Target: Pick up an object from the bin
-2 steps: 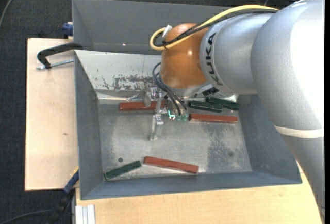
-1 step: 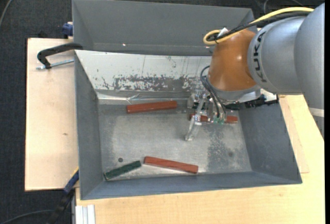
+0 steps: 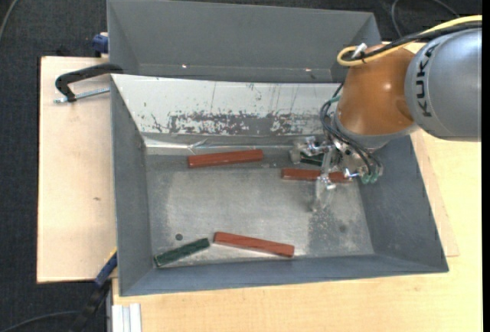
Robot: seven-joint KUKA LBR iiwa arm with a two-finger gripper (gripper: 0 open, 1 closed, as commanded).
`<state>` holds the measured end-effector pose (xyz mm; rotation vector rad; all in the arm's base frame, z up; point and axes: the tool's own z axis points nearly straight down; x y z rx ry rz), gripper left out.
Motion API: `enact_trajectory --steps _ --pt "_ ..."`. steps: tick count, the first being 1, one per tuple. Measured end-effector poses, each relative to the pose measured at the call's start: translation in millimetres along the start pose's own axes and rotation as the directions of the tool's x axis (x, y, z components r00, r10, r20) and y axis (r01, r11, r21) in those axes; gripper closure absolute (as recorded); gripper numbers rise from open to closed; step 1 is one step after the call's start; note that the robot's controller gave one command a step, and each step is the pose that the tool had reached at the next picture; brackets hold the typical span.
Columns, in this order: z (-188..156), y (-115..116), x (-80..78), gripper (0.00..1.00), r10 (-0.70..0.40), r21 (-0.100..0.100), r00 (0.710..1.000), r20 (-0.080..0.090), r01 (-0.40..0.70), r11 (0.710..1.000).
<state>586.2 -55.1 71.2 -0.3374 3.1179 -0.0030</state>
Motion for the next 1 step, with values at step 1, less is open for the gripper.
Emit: enact_trajectory --steps 1 --pt "0.2 2.5 -0.5 1.00 0.000 -0.003 1.000 0.000 0.000 1.000"
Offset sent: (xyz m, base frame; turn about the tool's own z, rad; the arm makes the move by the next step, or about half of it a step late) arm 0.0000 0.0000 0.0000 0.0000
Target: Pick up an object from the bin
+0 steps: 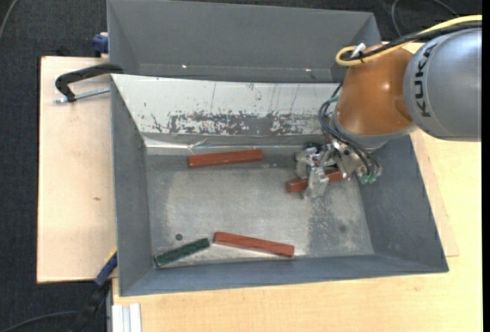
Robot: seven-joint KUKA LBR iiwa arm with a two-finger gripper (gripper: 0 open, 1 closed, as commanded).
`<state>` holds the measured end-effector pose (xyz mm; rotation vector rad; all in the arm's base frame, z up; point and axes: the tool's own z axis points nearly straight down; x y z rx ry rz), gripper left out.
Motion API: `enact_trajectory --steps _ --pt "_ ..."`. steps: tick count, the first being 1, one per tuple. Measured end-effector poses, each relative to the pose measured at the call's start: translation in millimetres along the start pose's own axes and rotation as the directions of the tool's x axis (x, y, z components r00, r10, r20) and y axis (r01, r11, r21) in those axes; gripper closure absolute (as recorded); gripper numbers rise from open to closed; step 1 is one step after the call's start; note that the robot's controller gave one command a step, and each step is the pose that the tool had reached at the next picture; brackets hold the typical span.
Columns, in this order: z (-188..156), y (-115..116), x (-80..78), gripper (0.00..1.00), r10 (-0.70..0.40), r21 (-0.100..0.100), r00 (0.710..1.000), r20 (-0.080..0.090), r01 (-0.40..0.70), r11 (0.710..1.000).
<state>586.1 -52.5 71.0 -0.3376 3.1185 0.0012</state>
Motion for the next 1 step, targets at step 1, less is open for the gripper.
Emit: enact_trajectory --steps 1 --pt "-163.2 1.7 -1.9 1.00 -0.031 0.004 0.999 0.011 0.031 1.000"
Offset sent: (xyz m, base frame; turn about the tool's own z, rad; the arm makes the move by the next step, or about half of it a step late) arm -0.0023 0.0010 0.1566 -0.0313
